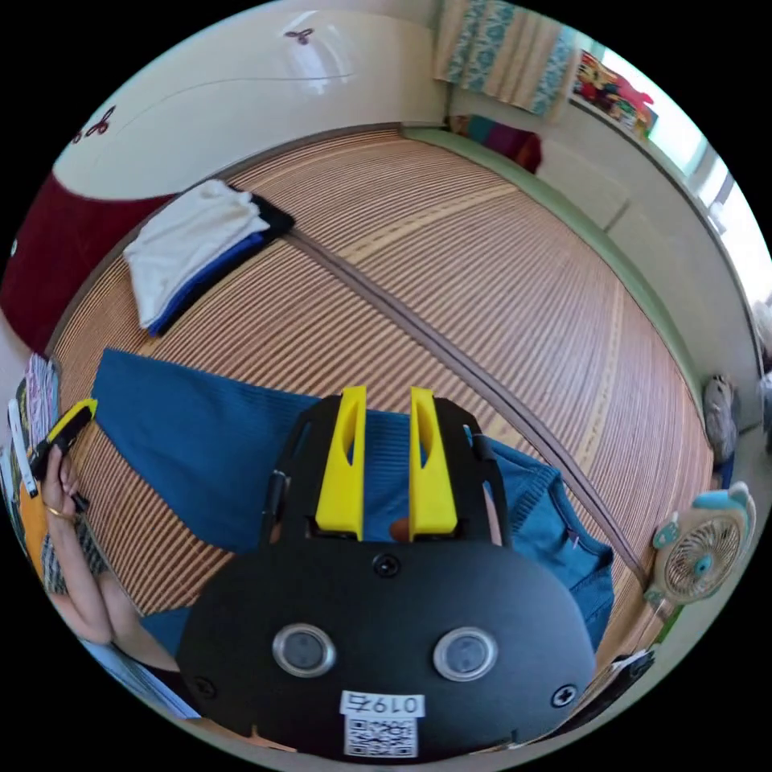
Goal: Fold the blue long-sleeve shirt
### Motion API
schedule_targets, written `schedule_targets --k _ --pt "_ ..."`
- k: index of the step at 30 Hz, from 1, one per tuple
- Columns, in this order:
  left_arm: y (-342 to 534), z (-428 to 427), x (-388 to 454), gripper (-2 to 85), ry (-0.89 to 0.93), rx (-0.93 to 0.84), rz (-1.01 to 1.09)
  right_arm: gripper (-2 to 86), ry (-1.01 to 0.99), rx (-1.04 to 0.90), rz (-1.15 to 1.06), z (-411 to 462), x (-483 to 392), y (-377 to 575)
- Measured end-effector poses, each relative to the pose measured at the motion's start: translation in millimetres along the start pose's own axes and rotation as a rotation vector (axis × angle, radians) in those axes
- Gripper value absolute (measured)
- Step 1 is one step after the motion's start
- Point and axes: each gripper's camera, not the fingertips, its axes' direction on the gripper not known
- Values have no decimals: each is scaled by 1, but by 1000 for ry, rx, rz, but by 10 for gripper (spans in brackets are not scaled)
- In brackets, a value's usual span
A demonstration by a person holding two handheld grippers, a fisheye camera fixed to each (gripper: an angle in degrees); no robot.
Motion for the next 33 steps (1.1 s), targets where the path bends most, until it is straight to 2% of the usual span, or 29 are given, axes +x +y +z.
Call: schedule_targets --k 4,10,21,28,33 --pt "-1 -2 10 12 -61 16 26 84 4 1 102 -9 18 3" --pt "-3 -7 18 10 -121 -7 80 60 82 -145 33 11 -2 8" --pt "-6 -17 -1 8 -91 -42 78 32 163 -107 40 12 -44 21" --pt "-6 -30 -29 9 -5 -24 35 -6 110 52 67 -17 -54 53" --pt "-3 -45 -44 9 18 28 1 -9 119 4 81 0 -64 72"
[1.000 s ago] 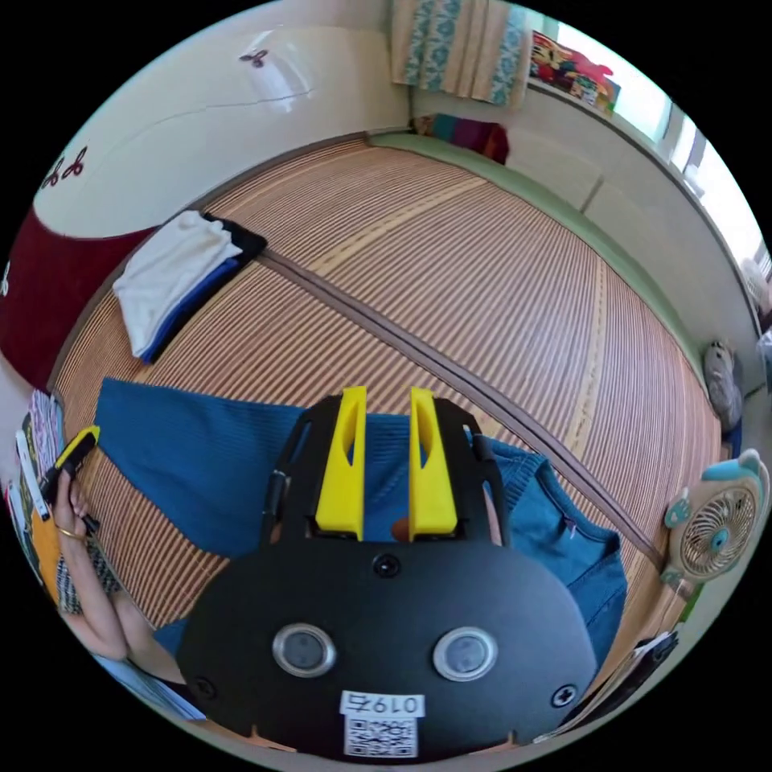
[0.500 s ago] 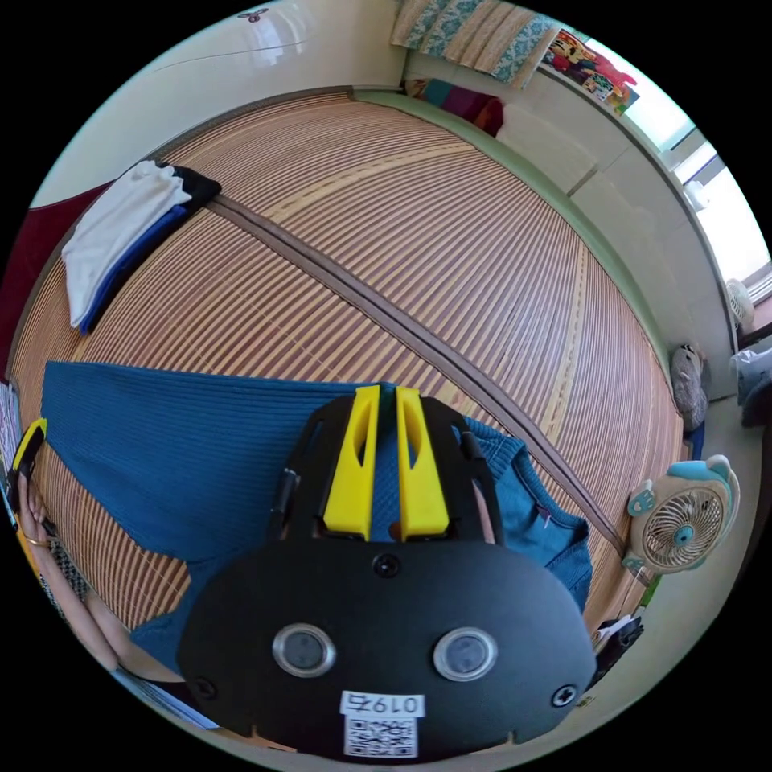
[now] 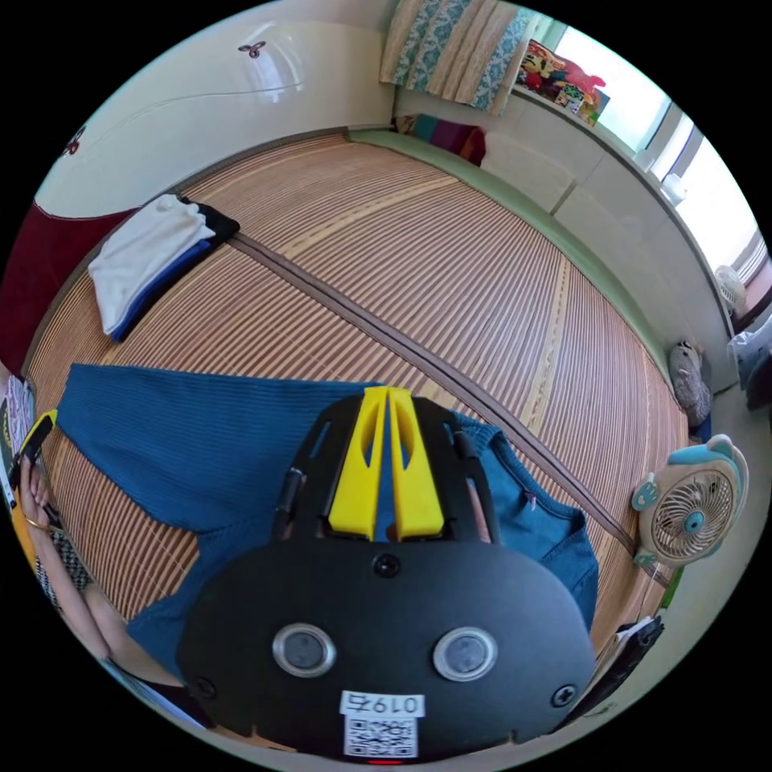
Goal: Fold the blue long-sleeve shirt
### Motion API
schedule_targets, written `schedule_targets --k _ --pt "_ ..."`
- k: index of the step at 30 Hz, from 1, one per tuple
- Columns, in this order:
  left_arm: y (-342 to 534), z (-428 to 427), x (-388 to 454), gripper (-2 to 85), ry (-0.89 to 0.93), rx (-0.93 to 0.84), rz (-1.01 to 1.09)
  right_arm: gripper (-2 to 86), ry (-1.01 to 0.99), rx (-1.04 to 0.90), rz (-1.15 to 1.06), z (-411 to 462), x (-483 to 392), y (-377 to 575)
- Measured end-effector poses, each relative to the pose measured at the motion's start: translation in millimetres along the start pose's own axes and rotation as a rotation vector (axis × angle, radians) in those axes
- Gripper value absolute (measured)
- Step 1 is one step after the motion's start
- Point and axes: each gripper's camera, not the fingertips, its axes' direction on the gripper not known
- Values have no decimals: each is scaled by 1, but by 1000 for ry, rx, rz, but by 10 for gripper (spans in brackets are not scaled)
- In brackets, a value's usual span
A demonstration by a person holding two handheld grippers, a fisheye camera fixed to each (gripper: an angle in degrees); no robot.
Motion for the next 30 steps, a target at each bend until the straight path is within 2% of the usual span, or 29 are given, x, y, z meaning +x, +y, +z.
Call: schedule_targets --k 9,15,18,20,23,30 --pt "-6 10 -31 11 12 -71 5 -10 7 -23 1 45 -32 33" --pt "-7 0 -69 12 132 -61 -5 -10 52 120 1 31 -48 70" --pt "-6 -1 -90 12 206 -71 -32 -10 100 267 -37 14 -74 96" --pt "-6 -3 -104 12 230 -67 -46 -10 6 431 -50 -8 -98 121" --pt "-7 -4 -118 12 229 -58 -61 -9 -84 553 -83 -25 -136 144" --pt "-5 6 -169 13 402 -46 -255 -7 -221 486 -385 -2 -260 161"
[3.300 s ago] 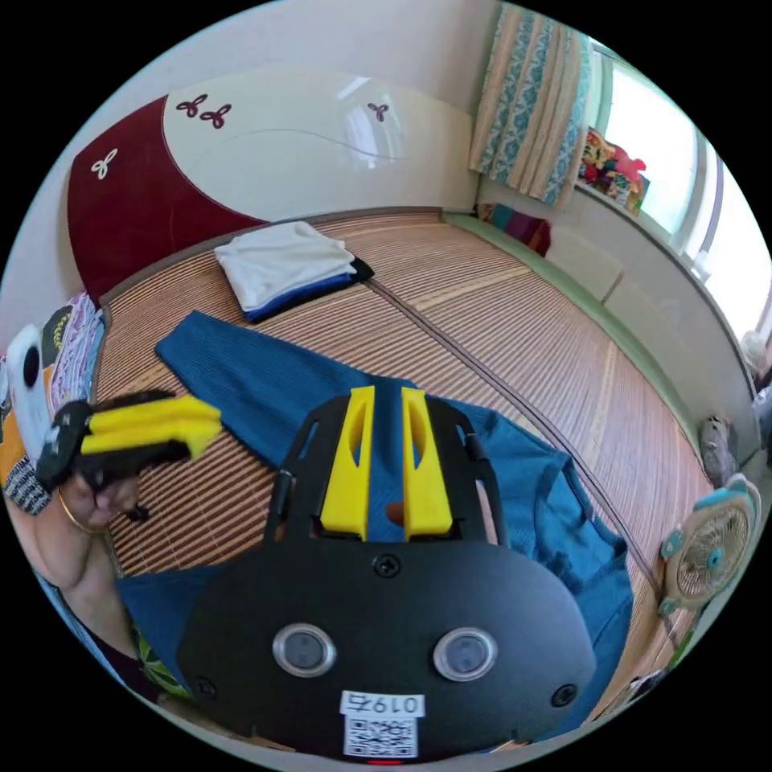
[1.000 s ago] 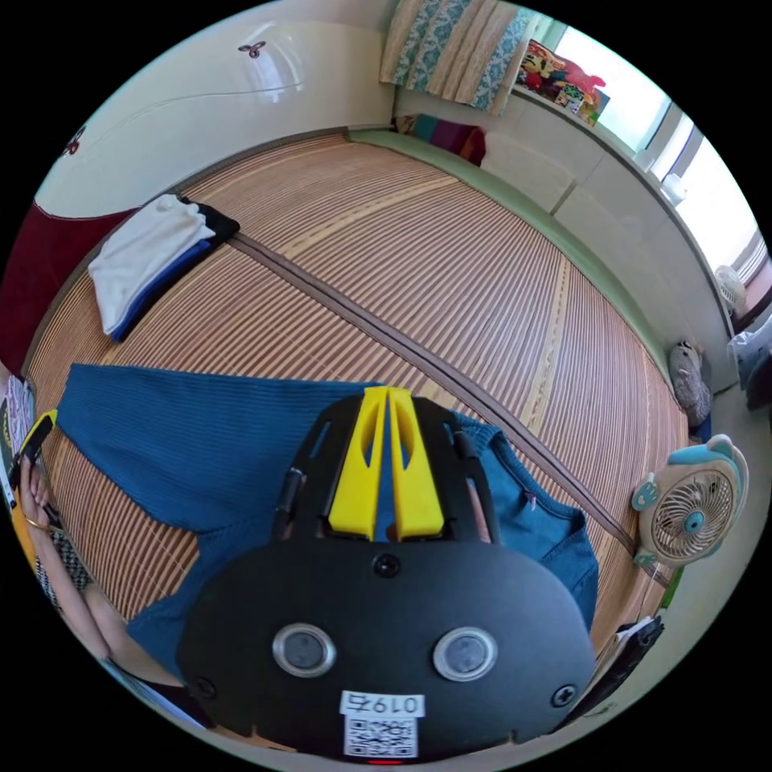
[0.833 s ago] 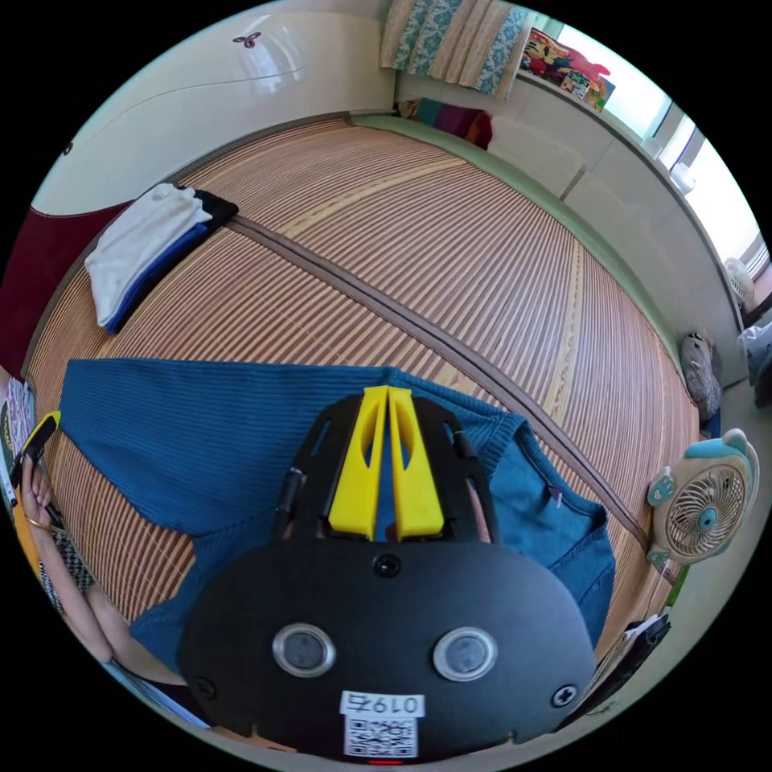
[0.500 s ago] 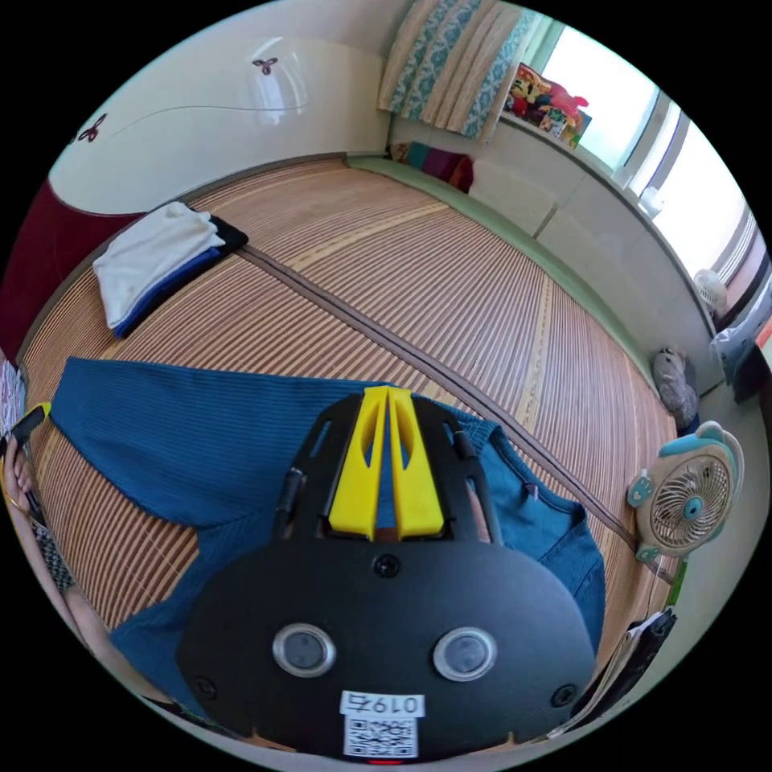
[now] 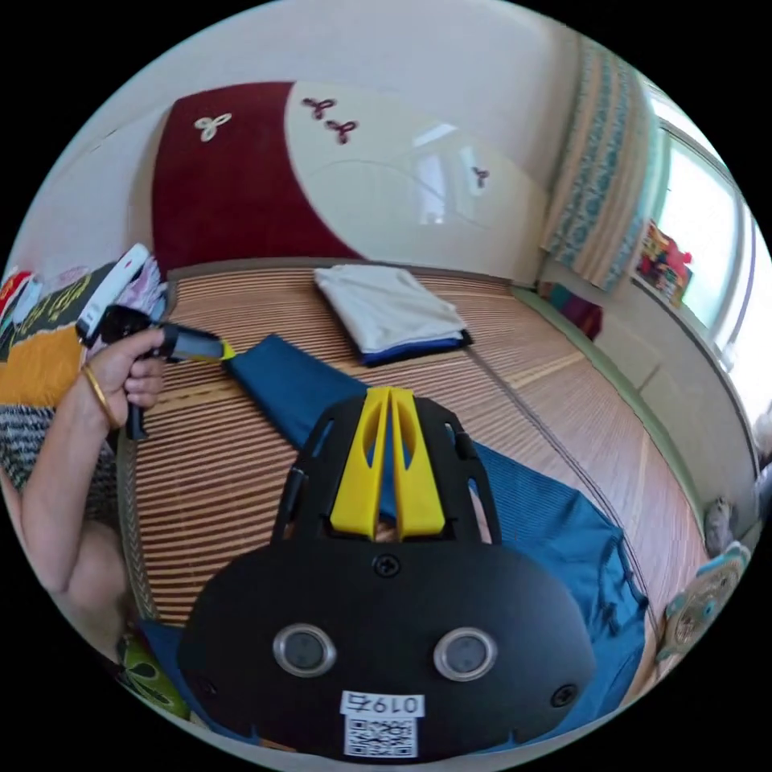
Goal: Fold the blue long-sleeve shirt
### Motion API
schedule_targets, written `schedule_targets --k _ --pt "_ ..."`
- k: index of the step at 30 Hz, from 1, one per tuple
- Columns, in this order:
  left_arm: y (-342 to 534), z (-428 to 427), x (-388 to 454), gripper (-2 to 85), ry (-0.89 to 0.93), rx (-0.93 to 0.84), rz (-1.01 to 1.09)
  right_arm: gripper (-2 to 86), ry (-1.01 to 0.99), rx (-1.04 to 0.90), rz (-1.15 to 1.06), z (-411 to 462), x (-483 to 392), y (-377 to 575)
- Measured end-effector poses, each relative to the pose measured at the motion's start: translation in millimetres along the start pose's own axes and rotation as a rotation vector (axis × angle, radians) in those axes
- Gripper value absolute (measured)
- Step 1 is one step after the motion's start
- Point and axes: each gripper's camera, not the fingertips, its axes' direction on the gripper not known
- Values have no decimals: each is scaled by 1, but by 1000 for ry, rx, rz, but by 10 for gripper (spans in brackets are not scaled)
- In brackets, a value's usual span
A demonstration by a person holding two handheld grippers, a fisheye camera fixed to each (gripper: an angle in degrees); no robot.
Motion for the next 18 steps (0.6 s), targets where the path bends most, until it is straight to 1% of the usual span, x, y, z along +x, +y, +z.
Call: schedule_targets --k 1,4,7,10,14,18 --pt "-1 -6 -5 12 -7 19 -2 -6 -33 -6 -36 11 -19 -3" --pt "-4 -24 -15 12 -102 73 -14 5 -81 9 -121 33 -57 -10" --pt "-10 -30 -31 13 -50 71 -28 51 -136 23 -183 51 -88 -17" --pt "-17 -34 -47 14 -49 69 -67 78 -137 20 -322 68 -129 -19" --pt "-24 -47 -68 16 -31 96 -98 85 -100 -8 -504 97 -171 -16" --pt "-34 -52 -90 17 0 84 -122 95 -116 -46 -569 121 -182 -22"
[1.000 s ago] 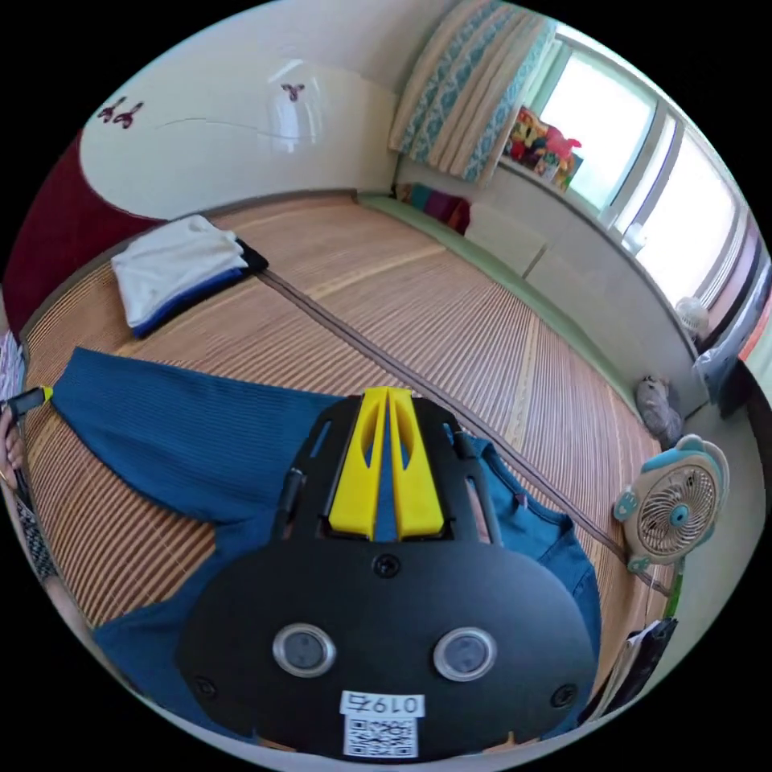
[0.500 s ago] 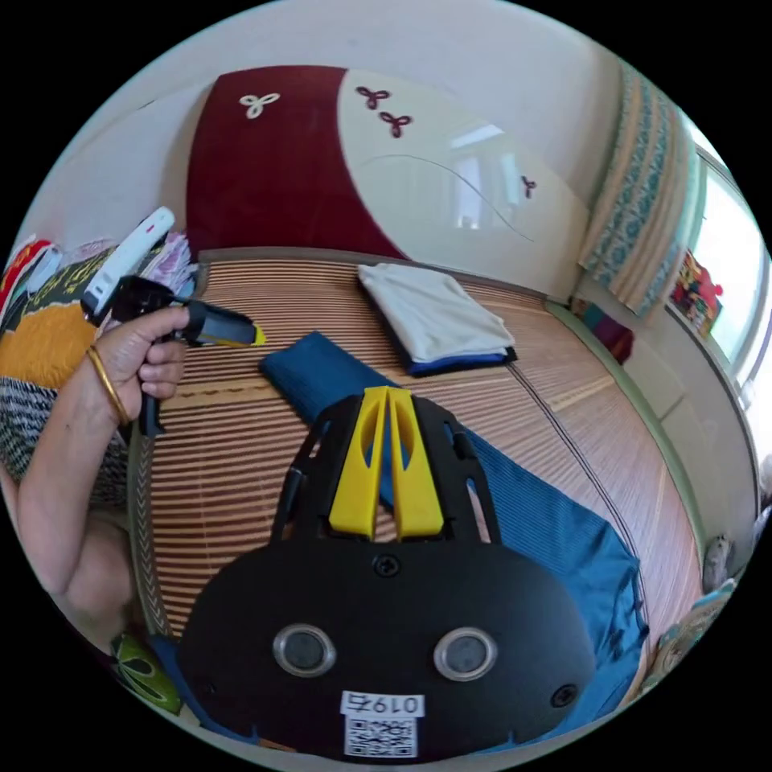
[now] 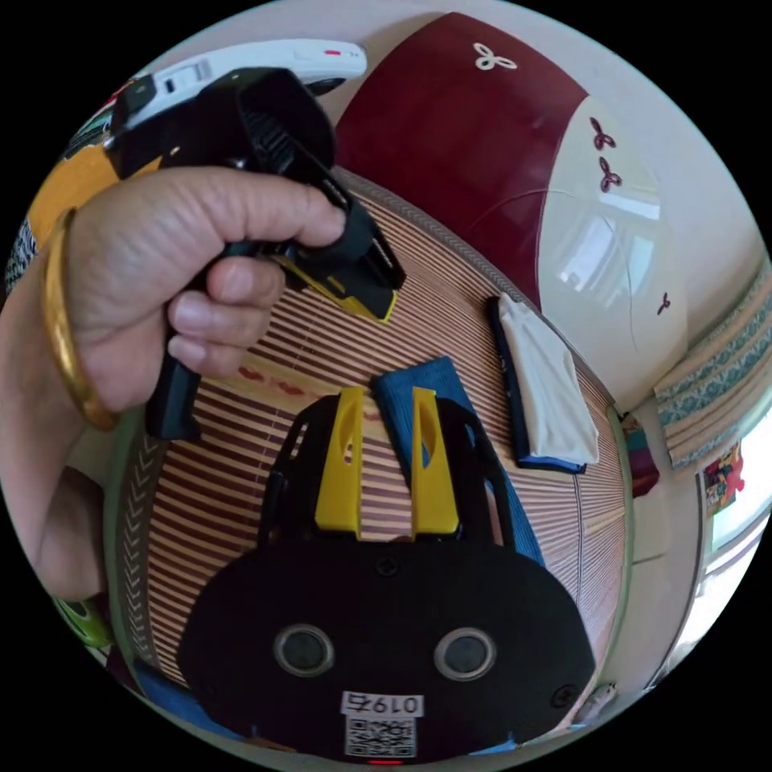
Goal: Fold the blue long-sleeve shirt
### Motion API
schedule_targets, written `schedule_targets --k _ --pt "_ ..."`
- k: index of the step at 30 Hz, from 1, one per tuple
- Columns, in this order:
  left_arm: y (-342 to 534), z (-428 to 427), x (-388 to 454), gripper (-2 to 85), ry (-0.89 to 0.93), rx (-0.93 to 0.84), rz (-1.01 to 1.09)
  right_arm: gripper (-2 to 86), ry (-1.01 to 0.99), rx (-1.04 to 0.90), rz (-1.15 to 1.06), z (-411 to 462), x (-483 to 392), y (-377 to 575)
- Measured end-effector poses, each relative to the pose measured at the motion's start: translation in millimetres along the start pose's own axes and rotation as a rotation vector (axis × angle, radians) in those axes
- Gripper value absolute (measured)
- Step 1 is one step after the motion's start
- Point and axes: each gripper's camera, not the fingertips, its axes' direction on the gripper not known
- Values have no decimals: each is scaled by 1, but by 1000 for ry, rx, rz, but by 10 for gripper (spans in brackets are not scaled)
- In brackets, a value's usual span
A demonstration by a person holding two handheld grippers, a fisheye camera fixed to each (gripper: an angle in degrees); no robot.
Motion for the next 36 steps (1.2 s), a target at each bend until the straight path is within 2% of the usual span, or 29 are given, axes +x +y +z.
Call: schedule_targets --k 3,7,12,17,22,30,33,36 --pt "-10 0 -14 20 31 -21 -12 90 -23 -81 -52 25 0 -8" --pt "-25 2 -29 29 49 -62 -12 32 -38 -113 -38 50 7 -10" --pt "-43 15 -47 57 126 -144 -48 1 -84 -56 55 58 18 2" --pt "-60 27 -67 71 290 -172 -119 -6 -100 84 116 42 29 34" --pt "-67 50 -77 78 506 -256 -174 -6 -132 110 149 44 32 57" --pt "-80 38 -98 91 539 -199 -232 -6 -99 91 103 60 14 76" --pt "-85 28 -102 97 550 -191 -221 -6 -84 160 266 61 29 86" --pt "-91 18 -106 104 544 -163 -206 -6 -151 245 426 62 52 96"
